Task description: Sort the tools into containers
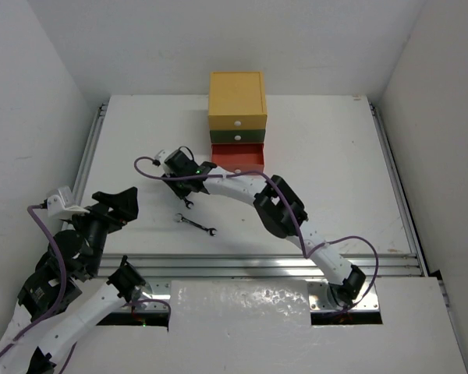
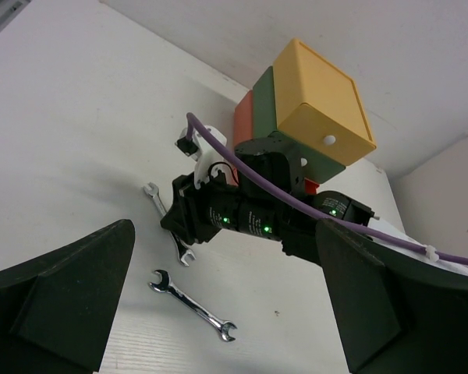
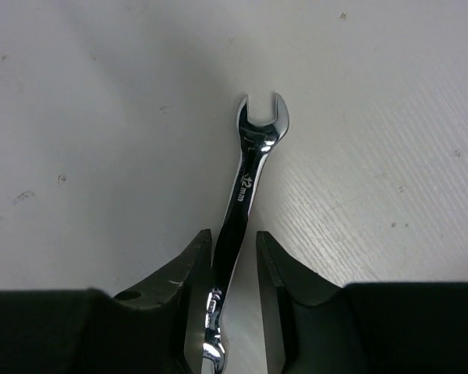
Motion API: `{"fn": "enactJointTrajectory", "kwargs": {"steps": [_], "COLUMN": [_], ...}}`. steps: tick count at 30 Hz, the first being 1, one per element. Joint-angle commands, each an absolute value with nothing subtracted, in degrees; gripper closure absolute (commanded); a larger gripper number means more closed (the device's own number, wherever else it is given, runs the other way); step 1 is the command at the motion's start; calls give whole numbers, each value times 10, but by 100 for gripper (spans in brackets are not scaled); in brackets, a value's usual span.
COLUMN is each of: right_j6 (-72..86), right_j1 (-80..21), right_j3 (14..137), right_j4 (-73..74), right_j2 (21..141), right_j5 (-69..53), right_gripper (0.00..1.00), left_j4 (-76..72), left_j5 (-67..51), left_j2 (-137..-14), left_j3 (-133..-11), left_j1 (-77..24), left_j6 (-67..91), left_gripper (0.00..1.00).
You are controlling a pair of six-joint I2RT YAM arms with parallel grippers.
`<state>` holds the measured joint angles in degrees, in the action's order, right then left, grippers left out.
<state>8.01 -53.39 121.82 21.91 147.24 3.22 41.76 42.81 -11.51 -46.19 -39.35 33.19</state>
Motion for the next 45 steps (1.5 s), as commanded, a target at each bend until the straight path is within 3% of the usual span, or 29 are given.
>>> {"fn": "enactJointTrajectory", "kwargs": {"steps": [1, 8, 13, 19, 26, 37, 38, 39, 40, 45], "right_j6": [65, 81, 75, 49, 29, 31, 30, 29, 29, 29], "right_j1": [-534, -519, -519, -519, -519, -516, -516, -515, -515, -515], "right_j3": [1157, 1034, 1058, 1134, 1226, 1275, 1289, 1292, 1289, 1229], "right_j4": [318, 382, 425, 381, 379, 396, 407, 423, 427, 453], "right_j2": [1490, 1416, 1419, 1454, 1520, 1570, 1574, 1578, 1574, 1547], "right_j5": [60, 42, 78, 58, 22, -1, 6, 5, 5, 25], "right_gripper": [71, 70, 73, 59, 60, 73, 78, 91, 95, 98], "left_j4": [399, 397, 399, 399, 398, 397, 397, 397, 396, 397], "left_j5": [422, 417, 419, 424, 420, 419, 419, 419, 418, 419], "left_j2": [-112, -107, -108, -97, -107, -103, -102, -101, -100, -95], "left_j3": [-470, -470, -472, -470, -472, -470, -470, -471, -470, -471], "left_j1": [-388, -388, -388, -388, -389, -389, -388, -389, -388, -389], "left_j6": [322, 320, 321, 323, 321, 321, 321, 321, 321, 322], "left_gripper": [0, 0, 0, 0, 0, 0, 0, 0, 0, 0]}}
